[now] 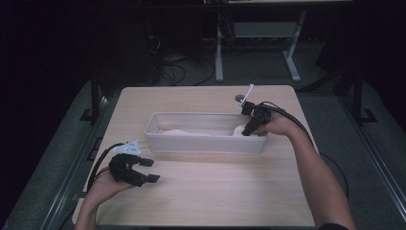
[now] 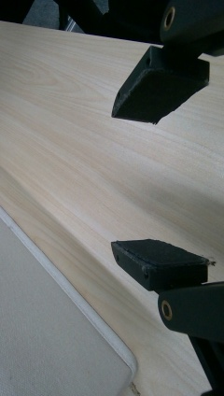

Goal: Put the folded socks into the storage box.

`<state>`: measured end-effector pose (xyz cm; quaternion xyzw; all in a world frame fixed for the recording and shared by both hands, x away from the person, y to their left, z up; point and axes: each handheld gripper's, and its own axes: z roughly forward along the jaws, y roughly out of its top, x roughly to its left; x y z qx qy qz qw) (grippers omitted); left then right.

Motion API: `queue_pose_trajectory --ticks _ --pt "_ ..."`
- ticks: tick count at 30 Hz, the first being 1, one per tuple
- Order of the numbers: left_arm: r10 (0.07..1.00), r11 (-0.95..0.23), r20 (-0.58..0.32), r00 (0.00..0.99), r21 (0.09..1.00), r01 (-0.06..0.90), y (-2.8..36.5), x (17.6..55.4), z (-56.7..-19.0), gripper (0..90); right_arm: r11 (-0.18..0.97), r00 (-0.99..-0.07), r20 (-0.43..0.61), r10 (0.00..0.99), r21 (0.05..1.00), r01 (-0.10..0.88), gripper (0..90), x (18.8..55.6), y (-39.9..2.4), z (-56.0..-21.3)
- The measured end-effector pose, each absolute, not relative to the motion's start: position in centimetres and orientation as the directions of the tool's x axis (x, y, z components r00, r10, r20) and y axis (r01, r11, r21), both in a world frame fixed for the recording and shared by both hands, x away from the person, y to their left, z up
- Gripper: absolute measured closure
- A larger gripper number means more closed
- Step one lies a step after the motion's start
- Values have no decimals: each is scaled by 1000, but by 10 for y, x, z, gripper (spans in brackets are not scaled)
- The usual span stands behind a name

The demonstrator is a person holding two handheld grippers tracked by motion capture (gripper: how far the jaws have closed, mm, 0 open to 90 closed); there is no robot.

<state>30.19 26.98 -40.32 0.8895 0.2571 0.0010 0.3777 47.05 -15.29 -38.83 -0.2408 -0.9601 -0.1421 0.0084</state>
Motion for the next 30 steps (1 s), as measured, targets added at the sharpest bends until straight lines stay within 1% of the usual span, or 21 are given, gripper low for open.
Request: queue_pose_trajectory --ticks 4,10,16,30 --pt "460 -580 -193 866 673 459 270 302 -403 300 851 -885 76 459 251 462 707 471 -150 -391" --pt "460 -578 -192 867 677 456 270 301 -402 301 860 -887 58 458 222 459 628 473 -145 -397" --pt "458 -580 -192 868 676 455 270 301 -402 301 858 -888 57 456 238 456 584 471 -144 -391" --pt "459 -580 -186 869 678 452 269 299 -400 296 858 -891 44 451 253 447 563 466 -142 -379"
